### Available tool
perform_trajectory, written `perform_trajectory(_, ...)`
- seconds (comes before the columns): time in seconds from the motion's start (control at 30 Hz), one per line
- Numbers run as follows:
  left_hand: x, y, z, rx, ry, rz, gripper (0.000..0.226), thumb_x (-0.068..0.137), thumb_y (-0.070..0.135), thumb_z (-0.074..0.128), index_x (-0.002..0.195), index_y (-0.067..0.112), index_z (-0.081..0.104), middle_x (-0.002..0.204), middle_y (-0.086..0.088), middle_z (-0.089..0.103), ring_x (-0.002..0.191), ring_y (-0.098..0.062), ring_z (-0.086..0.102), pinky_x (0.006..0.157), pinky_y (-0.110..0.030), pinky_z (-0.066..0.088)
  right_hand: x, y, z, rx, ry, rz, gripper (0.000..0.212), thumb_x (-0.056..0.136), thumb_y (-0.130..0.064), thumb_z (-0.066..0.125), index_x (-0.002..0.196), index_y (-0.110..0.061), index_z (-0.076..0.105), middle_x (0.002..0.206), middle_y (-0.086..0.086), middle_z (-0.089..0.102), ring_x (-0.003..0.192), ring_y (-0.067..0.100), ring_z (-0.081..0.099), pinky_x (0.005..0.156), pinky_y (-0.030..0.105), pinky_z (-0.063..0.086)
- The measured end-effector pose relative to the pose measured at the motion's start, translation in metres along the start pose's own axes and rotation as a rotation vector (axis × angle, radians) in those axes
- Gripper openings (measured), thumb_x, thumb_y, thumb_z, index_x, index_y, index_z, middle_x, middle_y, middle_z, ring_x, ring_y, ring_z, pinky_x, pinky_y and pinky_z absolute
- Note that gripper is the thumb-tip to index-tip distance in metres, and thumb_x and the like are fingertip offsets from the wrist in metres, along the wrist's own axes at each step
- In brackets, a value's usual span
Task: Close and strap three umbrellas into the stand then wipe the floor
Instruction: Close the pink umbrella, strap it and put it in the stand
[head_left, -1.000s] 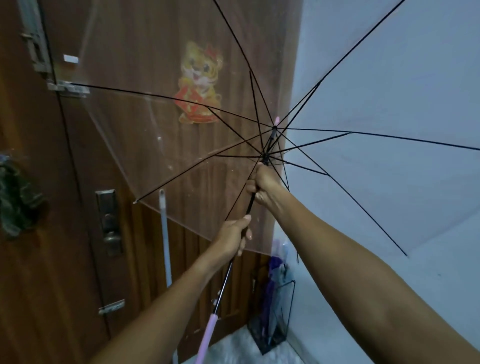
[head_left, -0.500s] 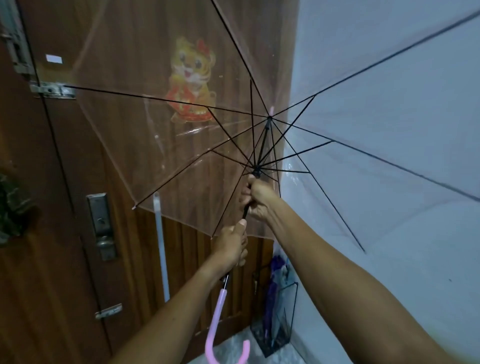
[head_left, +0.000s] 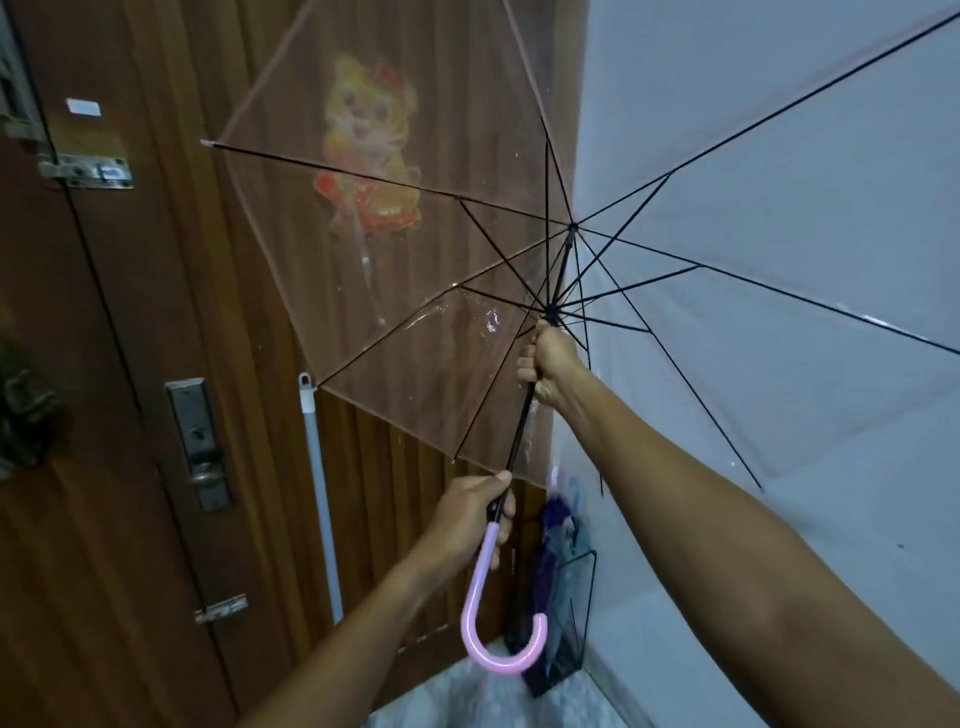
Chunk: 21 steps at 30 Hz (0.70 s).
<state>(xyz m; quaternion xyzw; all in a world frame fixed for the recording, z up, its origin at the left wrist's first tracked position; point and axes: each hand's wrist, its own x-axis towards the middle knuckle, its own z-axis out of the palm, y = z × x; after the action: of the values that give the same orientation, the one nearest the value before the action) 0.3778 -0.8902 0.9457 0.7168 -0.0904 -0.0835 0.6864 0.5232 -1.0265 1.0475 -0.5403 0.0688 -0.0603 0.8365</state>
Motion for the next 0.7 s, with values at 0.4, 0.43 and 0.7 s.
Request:
perform_trajectory(0.4, 0.029, 0.008, 0.013, -0.014, 0.191, 0.084, 0.048, 0.107, 0.026, 0.039, 0.060, 0.015, 0.039, 0.041, 0.002, 0.027, 0.034, -0.011, 0.026, 0.043, -0.018, 0.020, -0.034, 0.025, 0.006, 0.027, -0.082, 0.130, 0.033, 0.110, -0.023, 0.029, 0.081, -0.019, 0.044, 0.047, 0.000, 0.039, 0.038, 0.012, 0.044, 0.037, 0.019, 0.046)
perform_trajectory(0.43, 0.033, 0.008, 0.013, -0.011, 0.214, 0.079, 0.048, 0.106, 0.026, 0.040, 0.059, 0.015, 0.039, 0.040, 0.002, 0.028, 0.033, -0.012, 0.027, 0.043, -0.017, 0.020, -0.037, 0.032, 0.006, 0.022, -0.119, 0.146, 0.038, 0.110, -0.022, 0.027, 0.074, -0.020, 0.040, 0.043, -0.003, 0.035, 0.032, 0.009, 0.035, 0.033, 0.014, 0.035)
perform_trajectory(0.7, 0.019, -0.001, 0.012, 0.016, 0.183, 0.045, 0.046, 0.103, 0.033, 0.047, 0.068, 0.005, 0.059, 0.038, -0.003, 0.042, 0.031, -0.015, 0.036, 0.038, -0.021, 0.029, -0.026, 0.032, 0.003, 0.001, -0.016, 0.030, 0.043, 0.106, -0.011, 0.024, 0.066, -0.021, 0.037, 0.040, -0.007, 0.029, 0.027, 0.005, 0.018, 0.030, 0.012, 0.013)
